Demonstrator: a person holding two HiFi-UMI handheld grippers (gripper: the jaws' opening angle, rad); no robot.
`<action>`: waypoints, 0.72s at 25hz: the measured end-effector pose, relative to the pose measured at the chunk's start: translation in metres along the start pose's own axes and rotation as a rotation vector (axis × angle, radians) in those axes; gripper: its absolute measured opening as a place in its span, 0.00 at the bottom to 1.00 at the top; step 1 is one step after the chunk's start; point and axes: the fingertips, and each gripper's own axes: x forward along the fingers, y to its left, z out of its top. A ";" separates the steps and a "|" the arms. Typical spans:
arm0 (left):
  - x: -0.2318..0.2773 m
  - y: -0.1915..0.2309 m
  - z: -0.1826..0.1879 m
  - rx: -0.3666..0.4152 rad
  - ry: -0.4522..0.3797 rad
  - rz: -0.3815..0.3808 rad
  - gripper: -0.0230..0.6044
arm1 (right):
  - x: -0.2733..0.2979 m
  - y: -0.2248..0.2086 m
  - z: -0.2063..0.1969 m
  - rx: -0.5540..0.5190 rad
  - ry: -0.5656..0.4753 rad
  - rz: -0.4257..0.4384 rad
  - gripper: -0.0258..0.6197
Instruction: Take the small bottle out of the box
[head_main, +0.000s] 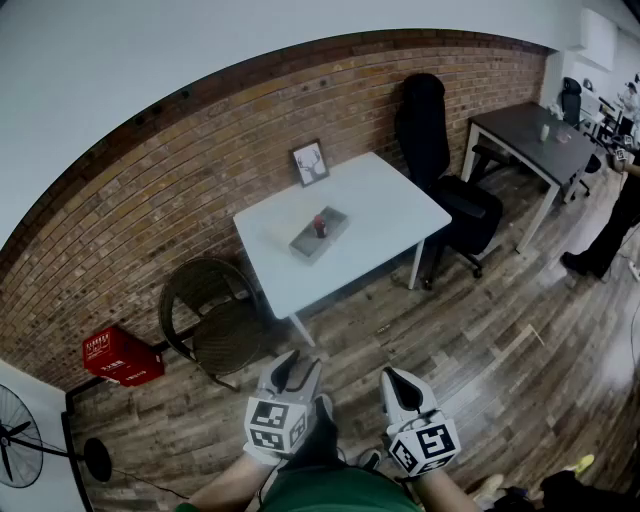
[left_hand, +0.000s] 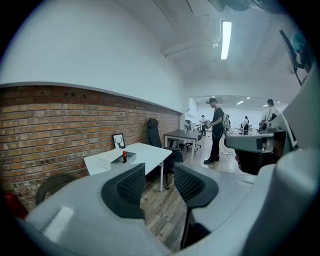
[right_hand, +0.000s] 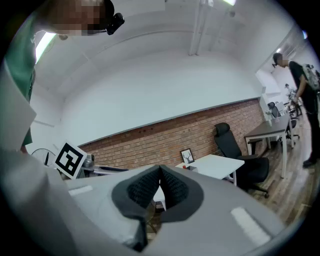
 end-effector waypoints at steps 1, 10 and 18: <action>-0.007 0.000 0.003 -0.007 -0.006 0.007 0.33 | -0.006 0.004 0.000 0.005 0.001 -0.003 0.04; -0.036 0.004 0.032 -0.043 -0.109 -0.004 0.32 | -0.015 0.023 0.001 -0.033 0.002 -0.042 0.04; -0.033 0.057 0.030 -0.081 -0.134 -0.001 0.32 | 0.024 0.032 0.000 -0.060 0.025 -0.089 0.04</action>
